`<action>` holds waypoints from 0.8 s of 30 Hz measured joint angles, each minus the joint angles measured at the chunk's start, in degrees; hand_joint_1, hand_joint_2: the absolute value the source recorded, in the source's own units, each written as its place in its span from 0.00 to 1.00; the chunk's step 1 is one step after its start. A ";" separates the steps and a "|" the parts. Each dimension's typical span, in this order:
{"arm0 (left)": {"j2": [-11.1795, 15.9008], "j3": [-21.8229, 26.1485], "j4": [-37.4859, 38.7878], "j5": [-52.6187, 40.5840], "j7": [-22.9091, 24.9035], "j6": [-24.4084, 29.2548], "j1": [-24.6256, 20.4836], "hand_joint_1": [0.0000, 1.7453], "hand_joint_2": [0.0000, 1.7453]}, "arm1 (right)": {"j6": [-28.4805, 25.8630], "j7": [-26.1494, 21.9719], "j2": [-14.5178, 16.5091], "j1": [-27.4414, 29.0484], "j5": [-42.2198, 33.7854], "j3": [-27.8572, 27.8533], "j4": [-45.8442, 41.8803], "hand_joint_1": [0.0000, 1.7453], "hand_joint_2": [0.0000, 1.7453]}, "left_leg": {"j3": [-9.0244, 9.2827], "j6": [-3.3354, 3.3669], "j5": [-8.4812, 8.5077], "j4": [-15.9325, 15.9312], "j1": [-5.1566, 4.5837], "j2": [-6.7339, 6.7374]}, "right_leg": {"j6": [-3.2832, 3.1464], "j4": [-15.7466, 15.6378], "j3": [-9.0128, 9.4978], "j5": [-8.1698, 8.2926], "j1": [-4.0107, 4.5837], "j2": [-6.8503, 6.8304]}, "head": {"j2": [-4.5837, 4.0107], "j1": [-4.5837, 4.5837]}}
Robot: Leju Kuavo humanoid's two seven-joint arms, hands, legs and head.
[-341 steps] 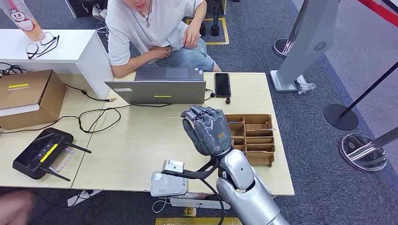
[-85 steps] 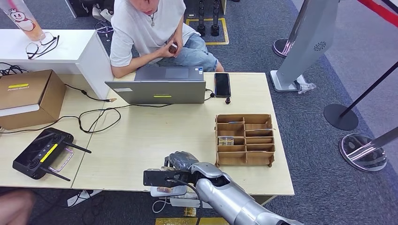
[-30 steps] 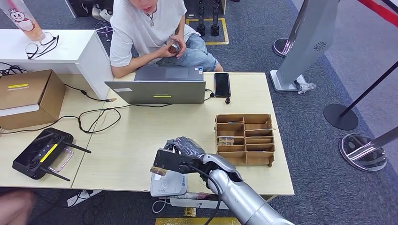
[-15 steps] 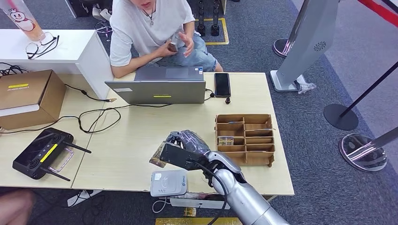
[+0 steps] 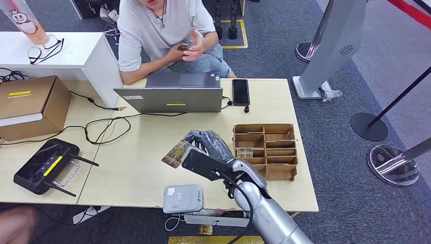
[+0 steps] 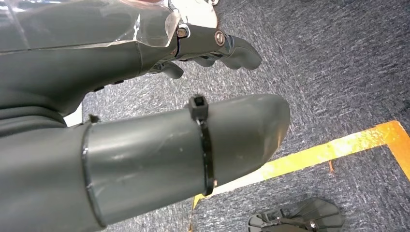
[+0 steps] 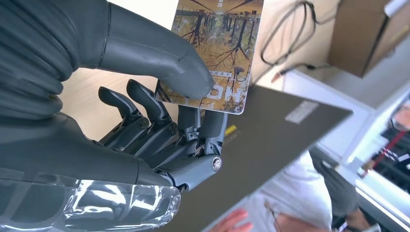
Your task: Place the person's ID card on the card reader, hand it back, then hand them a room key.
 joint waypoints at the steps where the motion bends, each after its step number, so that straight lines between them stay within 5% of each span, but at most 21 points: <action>1: 0.00 0.00 0.00 0.03 -0.07 0.04 0.00 0.00 0.00 | -0.76 -0.35 0.00 0.09 0.09 -0.23 -0.34 1.00 1.00 | 0.00 0.00 0.00 0.00 0.00 0.00 | 0.00 0.00 0.00 0.00 0.00 0.00 | 0.00 0.00; 20: 0.08 0.00 0.00 0.13 -0.48 0.14 -0.04 0.00 0.00 | -11.86 -4.57 0.37 1.39 2.67 -2.66 -3.40 1.00 1.00 | 0.00 0.00 0.00 0.00 0.00 0.00 | 0.00 0.00 0.00 0.00 0.00 0.00 | 0.00 0.01; 24: 0.09 0.00 0.00 -0.05 -0.42 0.11 -0.28 0.00 0.00 | -22.92 -7.63 1.55 1.59 5.77 -4.38 -4.04 1.00 1.00 | 0.00 0.00 0.00 0.00 0.00 0.00 | 0.00 0.00 0.00 0.00 0.00 0.00 | 0.00 -0.01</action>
